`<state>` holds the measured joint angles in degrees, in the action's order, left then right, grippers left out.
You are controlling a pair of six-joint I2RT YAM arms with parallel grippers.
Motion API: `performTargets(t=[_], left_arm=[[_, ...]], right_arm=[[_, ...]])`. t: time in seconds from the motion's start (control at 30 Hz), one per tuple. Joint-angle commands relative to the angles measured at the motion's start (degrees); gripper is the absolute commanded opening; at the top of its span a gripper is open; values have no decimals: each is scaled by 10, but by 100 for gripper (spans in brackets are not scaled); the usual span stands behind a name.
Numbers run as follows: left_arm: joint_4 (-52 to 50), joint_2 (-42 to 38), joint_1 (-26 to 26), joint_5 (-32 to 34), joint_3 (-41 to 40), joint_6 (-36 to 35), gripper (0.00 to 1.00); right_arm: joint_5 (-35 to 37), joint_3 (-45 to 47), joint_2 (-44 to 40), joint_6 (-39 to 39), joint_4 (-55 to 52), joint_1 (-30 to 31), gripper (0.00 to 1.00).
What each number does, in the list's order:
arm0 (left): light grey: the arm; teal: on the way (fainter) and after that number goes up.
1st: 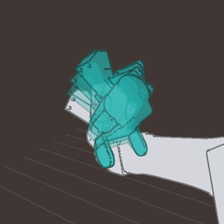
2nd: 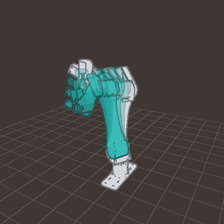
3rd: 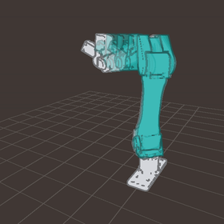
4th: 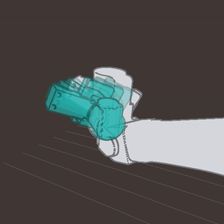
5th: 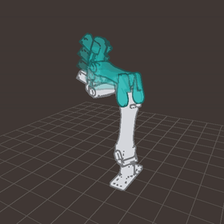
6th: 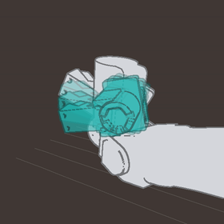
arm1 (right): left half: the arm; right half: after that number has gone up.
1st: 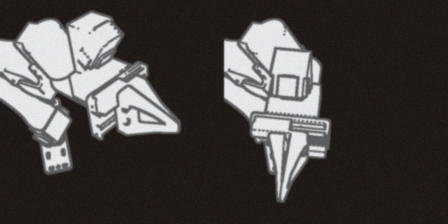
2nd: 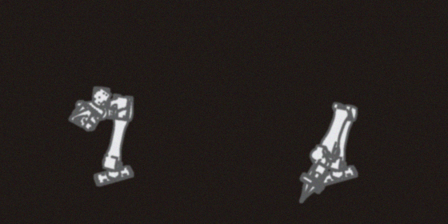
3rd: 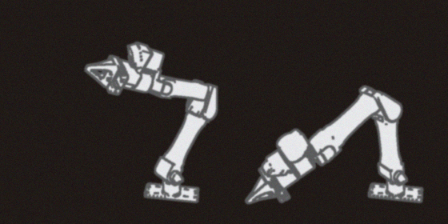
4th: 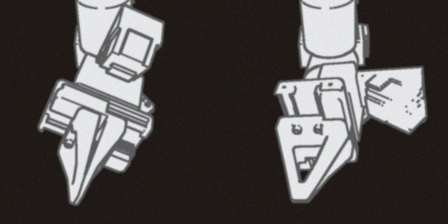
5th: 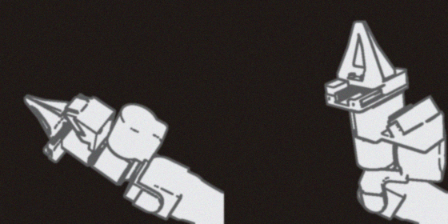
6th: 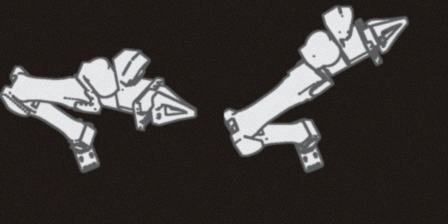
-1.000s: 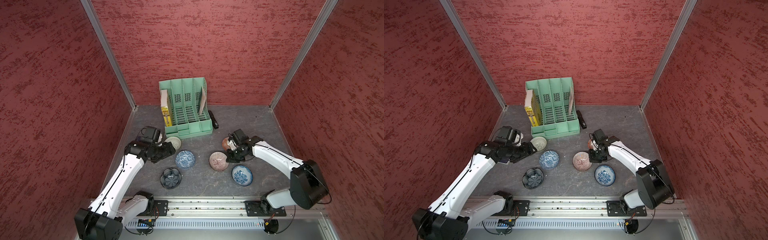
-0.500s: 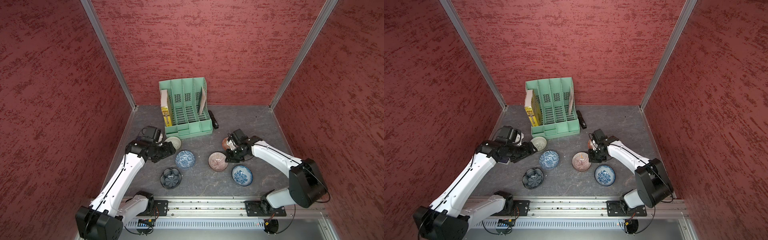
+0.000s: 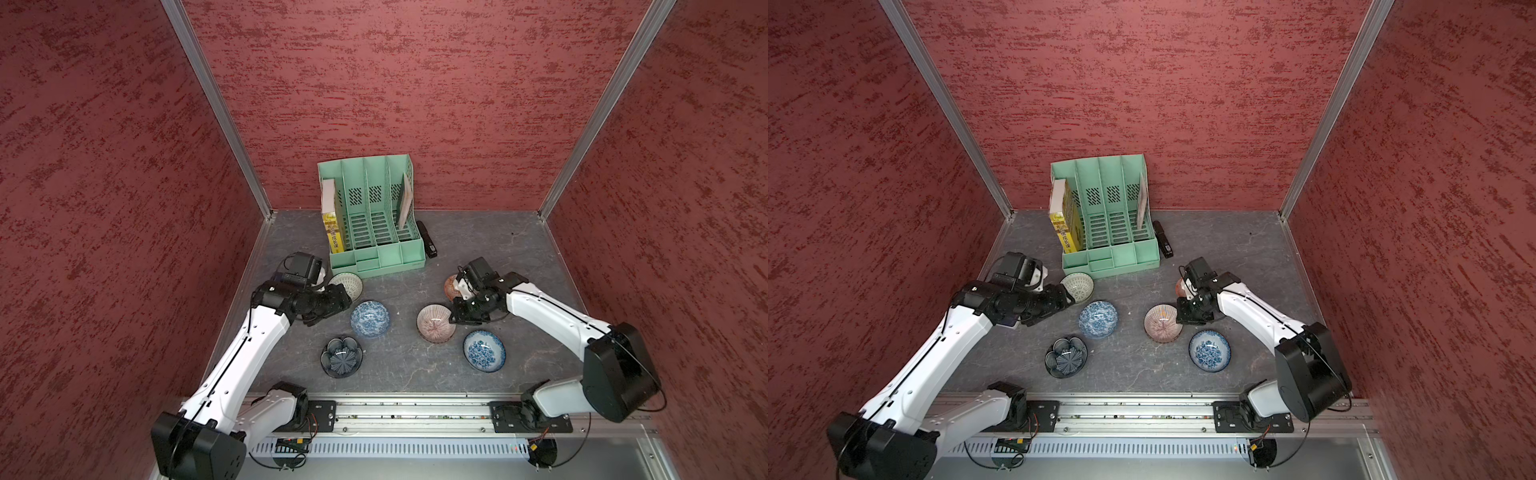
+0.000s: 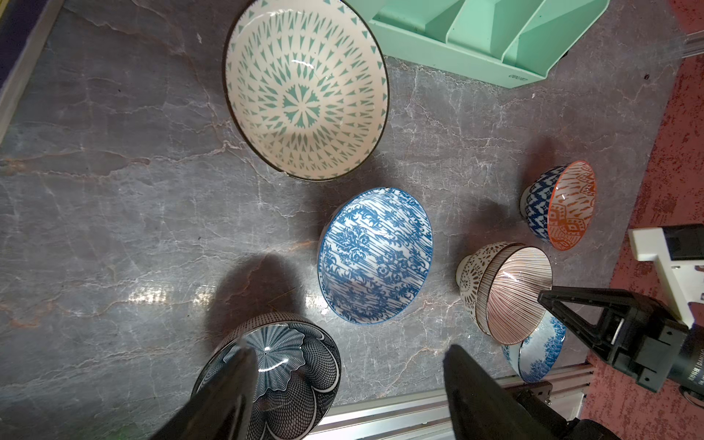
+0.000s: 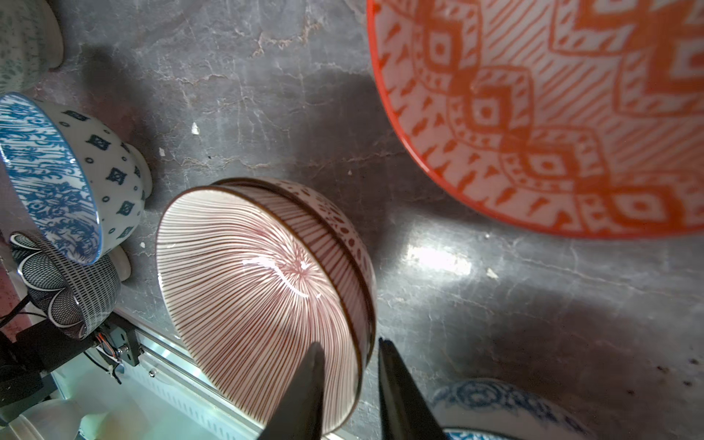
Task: Stack the bowls
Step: Place the bowl on the bowl.
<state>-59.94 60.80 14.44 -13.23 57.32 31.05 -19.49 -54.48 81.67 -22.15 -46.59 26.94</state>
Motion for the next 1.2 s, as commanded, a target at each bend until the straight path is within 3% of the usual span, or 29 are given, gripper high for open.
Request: performTargets(t=[0.0, 0.53, 0.8, 1.17], left_arm=[[7, -6, -4, -2, -5, -2, 80], [8, -8, -4, -3, -11, -1, 80], [8, -7, -4, -3, -11, -1, 80], [11, -4, -4, -4, -12, -1, 80]], right_arm=[[4, -12, -15, -2, -21, 5, 26], [-2, -5, 9, -9, -6, 6, 18], [-11, -4, 12, -14, 3, 6, 6], [-22, 3, 12, -24, 21, 6, 3]])
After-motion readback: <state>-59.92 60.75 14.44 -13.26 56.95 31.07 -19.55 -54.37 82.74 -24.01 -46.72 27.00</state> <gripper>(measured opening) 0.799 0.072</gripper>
